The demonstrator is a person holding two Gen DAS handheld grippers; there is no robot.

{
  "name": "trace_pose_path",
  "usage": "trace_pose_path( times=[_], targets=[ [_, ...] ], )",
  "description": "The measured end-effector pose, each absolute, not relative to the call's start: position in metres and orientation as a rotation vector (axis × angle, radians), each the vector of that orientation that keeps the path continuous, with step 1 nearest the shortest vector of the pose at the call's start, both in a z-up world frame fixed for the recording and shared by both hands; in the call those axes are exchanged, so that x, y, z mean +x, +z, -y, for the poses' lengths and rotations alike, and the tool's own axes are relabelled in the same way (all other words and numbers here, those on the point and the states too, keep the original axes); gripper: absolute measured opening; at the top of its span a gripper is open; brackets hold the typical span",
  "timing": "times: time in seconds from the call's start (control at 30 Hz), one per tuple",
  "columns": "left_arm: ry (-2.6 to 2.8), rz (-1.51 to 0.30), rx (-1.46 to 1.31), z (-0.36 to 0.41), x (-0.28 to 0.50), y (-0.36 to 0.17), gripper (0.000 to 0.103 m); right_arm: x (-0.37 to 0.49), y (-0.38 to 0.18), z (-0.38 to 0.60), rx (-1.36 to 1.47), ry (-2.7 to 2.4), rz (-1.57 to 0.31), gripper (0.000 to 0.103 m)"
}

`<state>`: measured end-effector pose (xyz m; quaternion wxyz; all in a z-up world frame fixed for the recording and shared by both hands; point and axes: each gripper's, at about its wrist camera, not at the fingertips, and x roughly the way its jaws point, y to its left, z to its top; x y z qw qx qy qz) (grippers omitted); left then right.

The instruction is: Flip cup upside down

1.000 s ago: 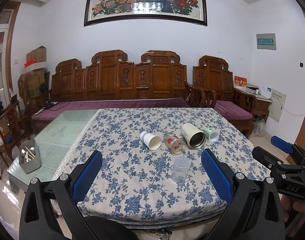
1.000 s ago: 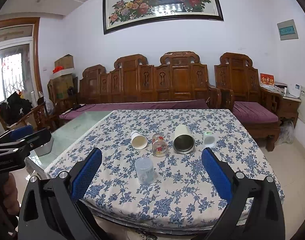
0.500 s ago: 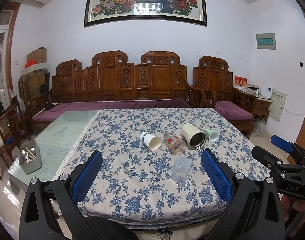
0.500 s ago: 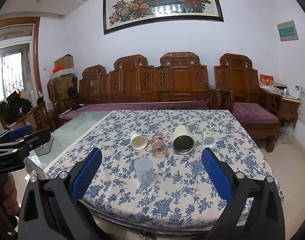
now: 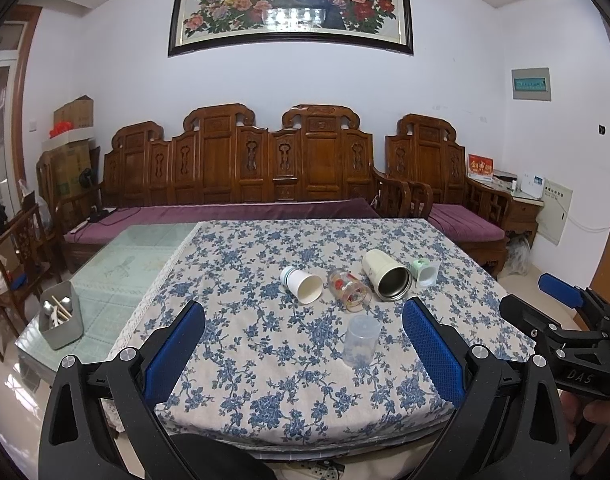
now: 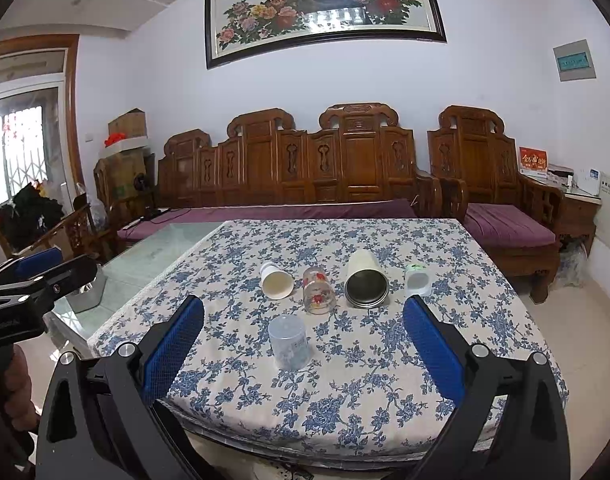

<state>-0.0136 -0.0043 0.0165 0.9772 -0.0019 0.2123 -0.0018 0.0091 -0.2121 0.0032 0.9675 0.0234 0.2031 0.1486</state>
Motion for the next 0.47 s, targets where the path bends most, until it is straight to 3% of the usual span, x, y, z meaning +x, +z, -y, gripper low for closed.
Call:
trace_pose_path(
  times=[0.47],
  targets=[
    [0.0, -0.419, -0.004, 0.0048, -0.0159, 0.0205, 0.095, 0.0079, 0.0021, 0.2104, 0.049, 0.298, -0.406, 0.1]
  ],
)
